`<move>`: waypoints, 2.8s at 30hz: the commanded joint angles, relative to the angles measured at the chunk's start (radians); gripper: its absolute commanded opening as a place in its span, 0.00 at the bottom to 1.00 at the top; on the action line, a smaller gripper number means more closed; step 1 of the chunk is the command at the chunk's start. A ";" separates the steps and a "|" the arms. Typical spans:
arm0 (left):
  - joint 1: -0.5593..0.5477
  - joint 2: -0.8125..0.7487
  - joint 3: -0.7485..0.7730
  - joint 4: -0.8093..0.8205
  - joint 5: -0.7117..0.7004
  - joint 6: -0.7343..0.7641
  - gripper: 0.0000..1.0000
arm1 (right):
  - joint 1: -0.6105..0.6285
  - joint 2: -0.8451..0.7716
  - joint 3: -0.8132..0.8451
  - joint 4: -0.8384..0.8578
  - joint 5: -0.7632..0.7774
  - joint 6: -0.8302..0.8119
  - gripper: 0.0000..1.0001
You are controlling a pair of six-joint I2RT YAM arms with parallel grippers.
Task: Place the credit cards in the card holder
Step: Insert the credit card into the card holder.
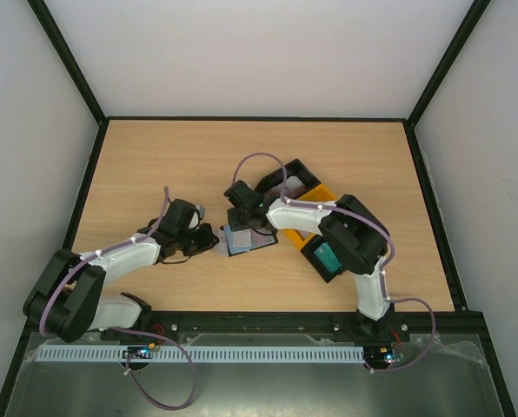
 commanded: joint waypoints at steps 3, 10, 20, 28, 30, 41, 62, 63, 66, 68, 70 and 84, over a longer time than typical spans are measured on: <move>-0.003 0.013 0.021 -0.018 -0.017 0.020 0.02 | 0.005 0.037 0.025 -0.034 -0.078 -0.034 0.39; -0.002 0.017 0.020 -0.013 -0.014 0.020 0.02 | 0.005 0.000 0.011 -0.043 -0.214 -0.083 0.38; -0.003 0.012 0.018 -0.012 -0.011 0.020 0.02 | 0.003 -0.073 0.012 -0.035 -0.081 -0.034 0.38; -0.003 0.002 0.023 -0.015 -0.006 0.021 0.02 | 0.002 -0.113 -0.048 -0.060 0.018 0.046 0.38; -0.002 0.005 0.023 -0.012 -0.005 0.022 0.02 | 0.002 -0.106 -0.055 -0.068 0.011 0.056 0.38; -0.003 0.010 0.022 -0.011 -0.007 0.024 0.02 | 0.003 -0.086 -0.076 -0.099 0.018 0.092 0.44; -0.002 0.016 0.031 -0.016 -0.007 0.025 0.02 | 0.000 -0.032 -0.092 -0.021 -0.139 0.098 0.44; -0.002 0.016 0.032 -0.017 -0.007 0.025 0.02 | -0.002 -0.039 -0.098 -0.005 -0.148 0.098 0.44; -0.003 0.015 0.032 -0.018 -0.006 0.027 0.03 | -0.009 -0.054 -0.120 0.033 -0.183 0.131 0.44; -0.003 0.016 0.032 -0.018 -0.007 0.028 0.03 | -0.012 -0.059 -0.127 0.043 -0.186 0.134 0.44; -0.002 0.017 0.032 -0.018 -0.007 0.030 0.03 | -0.015 -0.062 -0.134 0.051 -0.177 0.134 0.44; -0.002 -0.085 0.064 -0.078 -0.010 0.030 0.02 | -0.023 -0.199 -0.227 0.072 -0.025 0.180 0.44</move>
